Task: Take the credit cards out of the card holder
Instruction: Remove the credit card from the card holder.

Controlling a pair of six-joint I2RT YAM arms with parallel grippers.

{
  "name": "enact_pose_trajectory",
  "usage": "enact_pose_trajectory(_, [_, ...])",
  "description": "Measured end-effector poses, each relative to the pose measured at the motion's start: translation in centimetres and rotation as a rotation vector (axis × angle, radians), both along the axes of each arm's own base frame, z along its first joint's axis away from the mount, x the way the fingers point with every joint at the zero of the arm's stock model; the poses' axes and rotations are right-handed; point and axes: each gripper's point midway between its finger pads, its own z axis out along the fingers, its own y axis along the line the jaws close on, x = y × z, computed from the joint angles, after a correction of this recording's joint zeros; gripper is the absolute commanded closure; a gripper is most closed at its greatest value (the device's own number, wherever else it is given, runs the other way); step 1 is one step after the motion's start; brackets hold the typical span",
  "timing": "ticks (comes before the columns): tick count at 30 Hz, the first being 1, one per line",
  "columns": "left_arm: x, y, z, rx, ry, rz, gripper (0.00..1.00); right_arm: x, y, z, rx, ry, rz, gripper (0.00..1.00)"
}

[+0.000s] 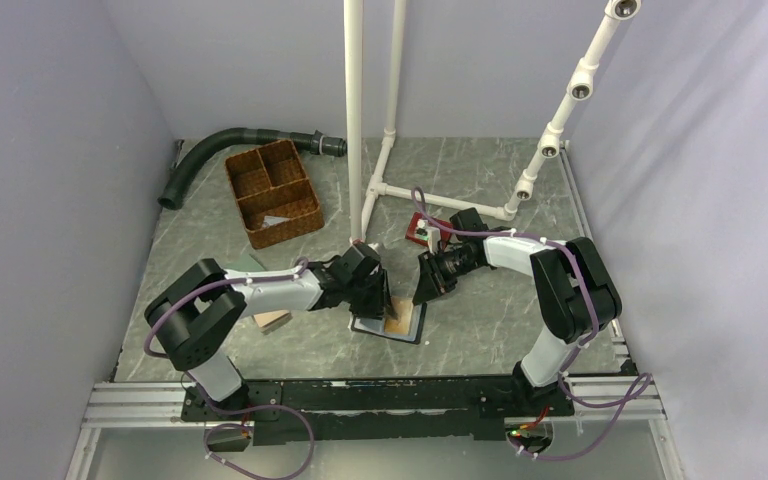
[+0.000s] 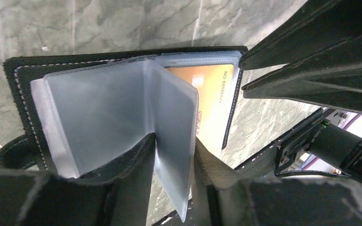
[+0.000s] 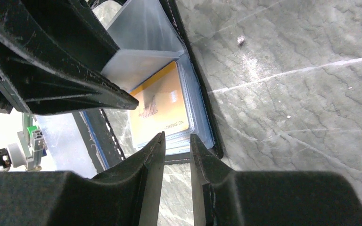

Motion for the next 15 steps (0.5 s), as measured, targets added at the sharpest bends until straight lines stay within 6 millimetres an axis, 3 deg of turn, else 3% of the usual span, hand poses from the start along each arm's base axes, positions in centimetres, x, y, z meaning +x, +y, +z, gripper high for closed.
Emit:
enact_pose_trajectory(3, [0.1, 0.4, -0.2, 0.011, 0.015, 0.015, 0.82, 0.2, -0.1, -0.1, -0.008, -0.010, 0.000, 0.72])
enact_pose_trajectory(5, [0.0, 0.7, -0.2, 0.014, 0.026, 0.026, 0.83, 0.3, -0.2, -0.2, -0.018, -0.019, 0.001, 0.71])
enact_pose_trajectory(10, [-0.3, 1.4, -0.1, 0.002, 0.044, 0.044, 0.71, 0.4, -0.5, -0.3, -0.036, -0.044, 0.011, 0.66])
enact_pose_trajectory(15, [-0.4, 2.0, 0.0, -0.013, 0.061, 0.066, 0.69, 0.4, -0.6, 1.1, -0.021, -0.103, 0.029, 0.60])
